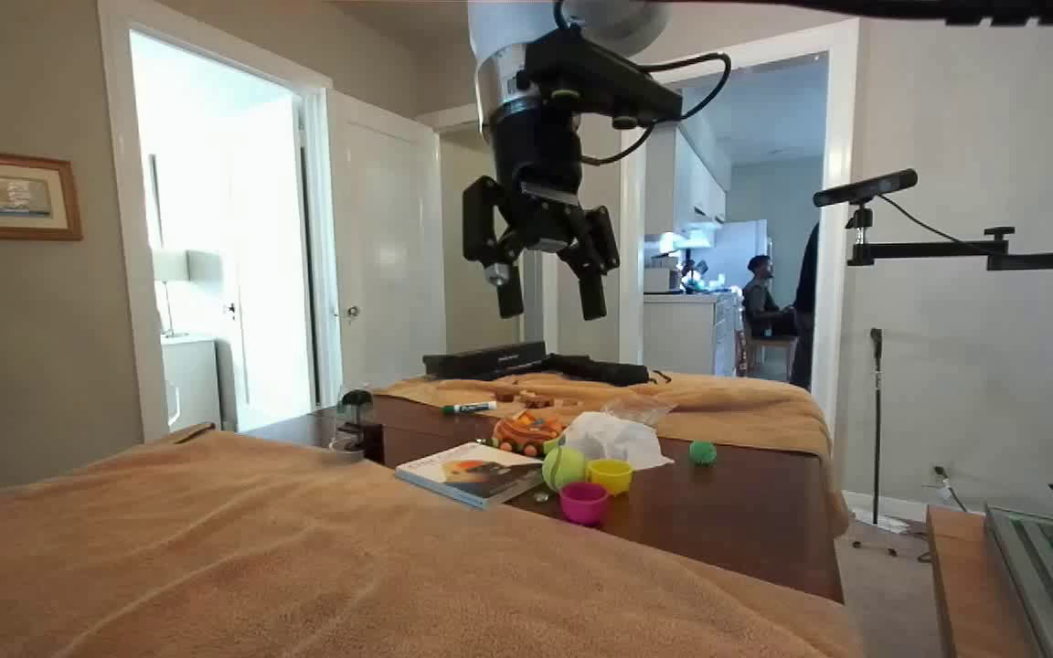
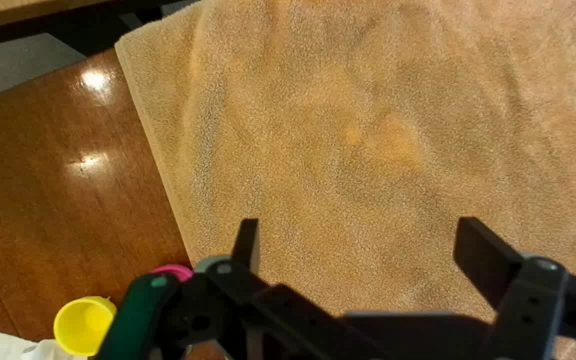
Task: Move the tennis ball to the right side of the toy car
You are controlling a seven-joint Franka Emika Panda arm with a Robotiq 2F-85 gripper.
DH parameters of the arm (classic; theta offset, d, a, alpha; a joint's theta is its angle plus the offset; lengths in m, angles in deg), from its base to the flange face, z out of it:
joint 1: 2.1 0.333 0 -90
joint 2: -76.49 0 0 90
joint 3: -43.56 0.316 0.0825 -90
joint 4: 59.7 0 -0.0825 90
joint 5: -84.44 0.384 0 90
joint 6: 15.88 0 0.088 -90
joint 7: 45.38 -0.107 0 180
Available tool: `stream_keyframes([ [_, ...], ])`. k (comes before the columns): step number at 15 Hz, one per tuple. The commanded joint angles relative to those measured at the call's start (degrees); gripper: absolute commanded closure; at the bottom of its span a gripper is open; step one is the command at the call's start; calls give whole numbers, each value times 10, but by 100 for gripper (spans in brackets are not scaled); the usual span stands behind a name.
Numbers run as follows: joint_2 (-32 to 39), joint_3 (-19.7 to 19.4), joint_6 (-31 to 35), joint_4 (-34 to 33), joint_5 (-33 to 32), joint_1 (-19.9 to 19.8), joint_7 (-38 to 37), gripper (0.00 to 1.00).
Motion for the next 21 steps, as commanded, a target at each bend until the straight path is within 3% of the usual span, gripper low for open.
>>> stream_keyframes([
  [1,0,-8,-1,-1,-1,8,-1,0],
  [8,-9,-42,55,42,-21,-16,-7,0],
  [15,-3,-93,190,94,-37,-56,2,0],
  [21,20,-112,287,121,-98,-80,-15,0],
])
